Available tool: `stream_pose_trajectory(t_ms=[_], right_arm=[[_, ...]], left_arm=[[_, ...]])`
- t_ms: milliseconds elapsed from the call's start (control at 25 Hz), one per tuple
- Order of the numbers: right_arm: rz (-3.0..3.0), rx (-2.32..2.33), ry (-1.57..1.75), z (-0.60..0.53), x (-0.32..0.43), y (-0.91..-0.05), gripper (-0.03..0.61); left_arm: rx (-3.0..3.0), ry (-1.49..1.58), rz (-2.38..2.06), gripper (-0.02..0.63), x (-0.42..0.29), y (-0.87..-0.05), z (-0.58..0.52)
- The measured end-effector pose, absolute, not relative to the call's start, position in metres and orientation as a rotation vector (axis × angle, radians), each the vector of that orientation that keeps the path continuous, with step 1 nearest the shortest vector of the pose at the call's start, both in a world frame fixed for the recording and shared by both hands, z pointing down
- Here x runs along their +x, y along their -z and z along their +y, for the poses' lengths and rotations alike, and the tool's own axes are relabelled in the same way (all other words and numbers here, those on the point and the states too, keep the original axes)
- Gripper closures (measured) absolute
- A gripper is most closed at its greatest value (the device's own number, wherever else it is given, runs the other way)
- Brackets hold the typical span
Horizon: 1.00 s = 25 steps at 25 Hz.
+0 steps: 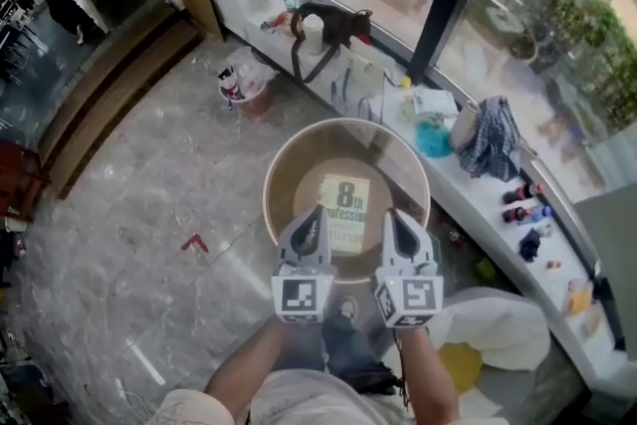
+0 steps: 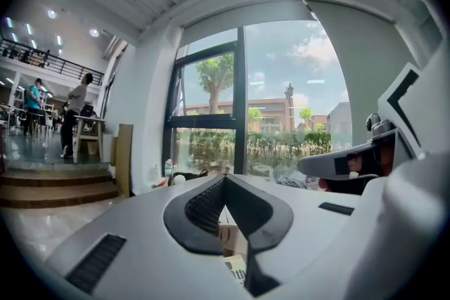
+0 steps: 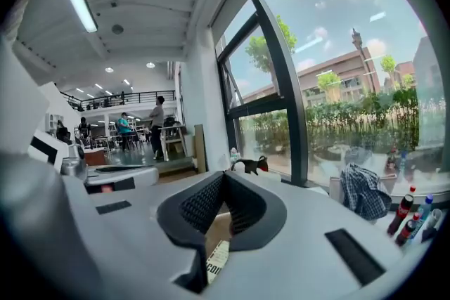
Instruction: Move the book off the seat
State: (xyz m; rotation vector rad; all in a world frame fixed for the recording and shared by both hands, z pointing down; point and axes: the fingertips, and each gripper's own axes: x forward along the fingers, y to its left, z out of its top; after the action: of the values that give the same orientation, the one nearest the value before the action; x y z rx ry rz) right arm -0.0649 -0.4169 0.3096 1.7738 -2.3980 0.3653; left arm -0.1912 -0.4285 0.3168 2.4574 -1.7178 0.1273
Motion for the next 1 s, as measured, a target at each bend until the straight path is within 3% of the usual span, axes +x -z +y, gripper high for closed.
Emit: stream_pose_trajectory(t_ms=[640,1000], right_arm=[[-2.551,1.747,0.073,-0.402,-0.073,-0.134,0.572],[-2.503,1.777,0.042,-0.395,-0.072,-0.143,0.574]], left_arm=[[2.587,-0.001,-1.712,0.613,-0.198,-0.197,-0.412],[2.613,0.056,-1.678,0.614,-0.195,-0.181,-0.411]])
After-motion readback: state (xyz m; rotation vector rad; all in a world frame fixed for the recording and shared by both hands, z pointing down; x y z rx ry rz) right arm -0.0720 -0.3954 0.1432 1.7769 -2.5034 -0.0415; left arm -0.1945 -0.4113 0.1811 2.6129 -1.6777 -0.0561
